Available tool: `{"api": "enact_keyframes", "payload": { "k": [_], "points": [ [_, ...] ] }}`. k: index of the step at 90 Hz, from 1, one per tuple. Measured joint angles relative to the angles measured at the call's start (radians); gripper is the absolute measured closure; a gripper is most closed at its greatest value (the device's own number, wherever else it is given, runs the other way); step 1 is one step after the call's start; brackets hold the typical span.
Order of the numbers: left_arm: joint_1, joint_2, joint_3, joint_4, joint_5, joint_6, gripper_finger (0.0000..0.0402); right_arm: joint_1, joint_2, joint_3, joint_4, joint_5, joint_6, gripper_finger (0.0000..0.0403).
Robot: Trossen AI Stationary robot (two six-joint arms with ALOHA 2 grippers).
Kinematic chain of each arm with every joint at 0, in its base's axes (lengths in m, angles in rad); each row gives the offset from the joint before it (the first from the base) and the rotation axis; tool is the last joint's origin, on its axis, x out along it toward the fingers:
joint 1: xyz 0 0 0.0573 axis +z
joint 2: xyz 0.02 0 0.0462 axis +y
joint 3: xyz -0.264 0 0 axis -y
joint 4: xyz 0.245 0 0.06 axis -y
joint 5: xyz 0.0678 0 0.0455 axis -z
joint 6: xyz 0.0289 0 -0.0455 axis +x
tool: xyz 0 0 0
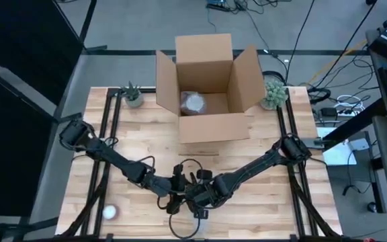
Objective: Wrap mug
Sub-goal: Wrap the orange mug with the transparent bubble wrap
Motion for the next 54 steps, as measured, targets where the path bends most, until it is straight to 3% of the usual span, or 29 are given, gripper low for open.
{"api": "enact_keyframes", "payload": {
  "k": [17, 39, 54],
  "points": [
    [0.0, 0.025, 0.001, 0.005, -0.011, -0.022, 0.0219, 0.006, -0.018, 0.072, -0.123, -0.003, -0.001, 0.0403],
    [-0.004, 0.029, 0.002, 0.033, -0.014, 0.005, 0.0219, 0.024, -0.025, 0.287, -0.38, -0.013, -0.011, 0.0403],
    [-0.003, 0.03, 0.002, 0.034, -0.014, 0.003, 0.0219, 0.026, -0.027, 0.335, -0.372, 0.112, -0.011, 0.0403]
  ]
}}
